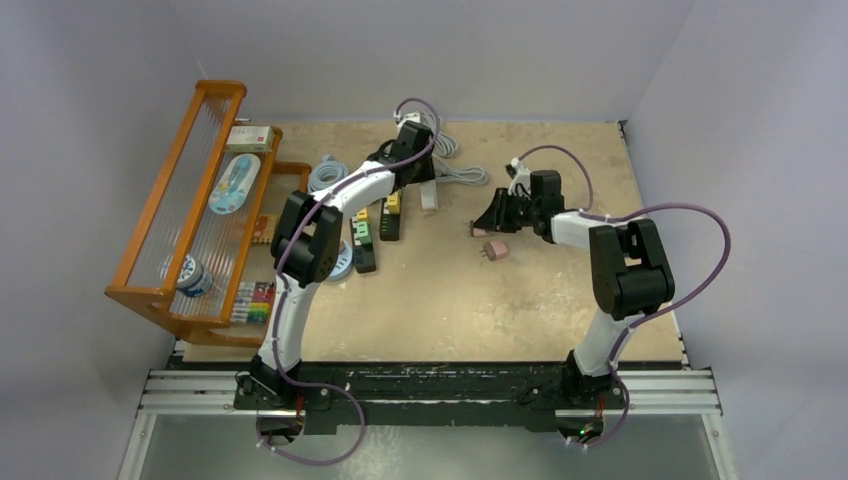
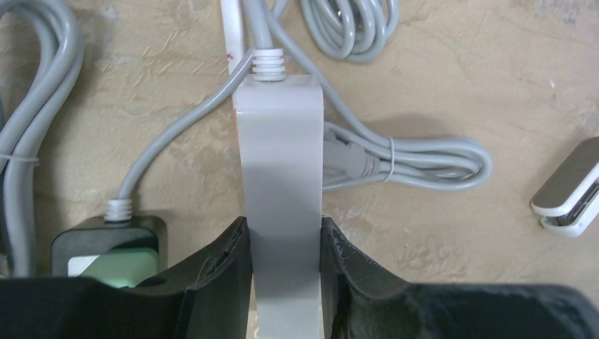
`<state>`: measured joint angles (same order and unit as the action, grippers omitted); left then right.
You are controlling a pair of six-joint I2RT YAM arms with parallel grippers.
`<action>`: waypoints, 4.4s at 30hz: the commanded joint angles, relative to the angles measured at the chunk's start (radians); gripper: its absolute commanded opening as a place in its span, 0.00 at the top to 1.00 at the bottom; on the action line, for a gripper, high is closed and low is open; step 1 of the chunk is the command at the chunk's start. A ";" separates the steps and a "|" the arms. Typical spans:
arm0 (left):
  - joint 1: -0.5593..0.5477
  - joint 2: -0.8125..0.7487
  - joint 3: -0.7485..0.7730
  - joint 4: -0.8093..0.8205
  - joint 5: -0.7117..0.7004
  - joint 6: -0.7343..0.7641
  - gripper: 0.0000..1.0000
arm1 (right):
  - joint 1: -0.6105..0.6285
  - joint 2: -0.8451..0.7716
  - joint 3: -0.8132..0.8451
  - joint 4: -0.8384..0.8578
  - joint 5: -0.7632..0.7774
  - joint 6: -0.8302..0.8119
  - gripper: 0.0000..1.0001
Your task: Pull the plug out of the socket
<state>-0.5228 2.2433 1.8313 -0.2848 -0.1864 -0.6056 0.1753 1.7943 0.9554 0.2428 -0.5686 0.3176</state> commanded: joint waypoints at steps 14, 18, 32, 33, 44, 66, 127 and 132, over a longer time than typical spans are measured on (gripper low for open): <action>0.015 0.096 0.161 0.153 0.182 -0.023 0.99 | -0.050 -0.012 -0.095 0.074 0.120 0.036 0.64; 0.020 0.176 0.291 0.065 0.181 0.057 0.97 | -0.050 -0.047 -0.110 0.060 0.168 0.030 0.61; 0.148 0.083 0.338 0.019 0.292 0.208 0.18 | -0.050 -0.115 -0.060 0.099 0.252 0.011 0.01; 0.152 0.062 0.338 0.017 0.290 0.213 0.17 | -0.050 -0.123 -0.054 0.113 0.257 0.014 0.01; 0.267 -0.351 0.079 0.156 0.244 0.110 0.13 | 0.101 -0.183 0.133 0.121 0.442 -0.070 0.01; 0.389 -0.822 -0.502 0.113 -0.013 0.106 0.11 | 0.464 0.352 0.827 -0.217 0.552 -0.146 0.09; 0.121 -0.523 -0.692 0.544 0.408 -0.345 0.25 | 0.332 0.009 0.573 0.003 0.238 0.050 1.00; 0.119 -0.495 -0.695 0.580 0.408 -0.372 0.59 | 0.315 0.001 0.569 0.029 0.180 0.071 1.00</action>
<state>-0.3901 1.7218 1.1202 0.2443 0.2024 -0.9661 0.4847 1.8668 1.5028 0.0925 -0.2592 0.3332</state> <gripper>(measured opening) 0.532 0.322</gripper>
